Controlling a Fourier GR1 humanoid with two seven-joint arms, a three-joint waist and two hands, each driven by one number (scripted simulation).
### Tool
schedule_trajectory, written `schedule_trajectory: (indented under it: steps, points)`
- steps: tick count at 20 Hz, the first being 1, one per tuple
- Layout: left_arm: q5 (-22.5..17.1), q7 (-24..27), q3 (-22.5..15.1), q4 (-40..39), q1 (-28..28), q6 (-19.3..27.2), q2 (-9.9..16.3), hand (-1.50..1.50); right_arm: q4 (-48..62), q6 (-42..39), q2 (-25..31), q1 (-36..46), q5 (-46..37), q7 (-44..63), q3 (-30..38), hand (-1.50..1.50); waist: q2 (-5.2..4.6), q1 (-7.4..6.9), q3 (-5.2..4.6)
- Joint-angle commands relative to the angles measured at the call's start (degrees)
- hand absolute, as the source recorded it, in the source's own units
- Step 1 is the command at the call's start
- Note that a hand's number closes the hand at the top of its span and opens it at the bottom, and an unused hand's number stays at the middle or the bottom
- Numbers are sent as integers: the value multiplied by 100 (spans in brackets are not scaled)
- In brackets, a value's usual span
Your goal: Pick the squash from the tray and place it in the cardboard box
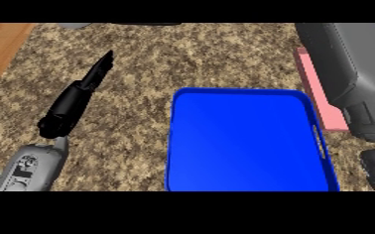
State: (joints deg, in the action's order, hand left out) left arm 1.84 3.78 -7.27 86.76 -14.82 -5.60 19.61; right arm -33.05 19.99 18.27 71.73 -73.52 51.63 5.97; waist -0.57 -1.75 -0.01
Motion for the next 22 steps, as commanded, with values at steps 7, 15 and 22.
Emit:
schedule_trajectory:
  steps: [7, 15, 22]
  points:
    - [-19, -318, 74, 357, 80, -85, -43, 0, 792, -416, 1159, -222, 330, -704, 545, 150, 16, 50, 4]
    - [126, 9, 188, 115, 259, -48, -80, 0, 932, -1951, 1382, -588, 1152, -1075, 1046, 150, 57, 165, -1]
    - [-145, -339, 389, 212, -46, -329, -5, 0, 1326, -2875, 1903, -1026, 1612, -1541, 1400, 150, 47, 153, 2]
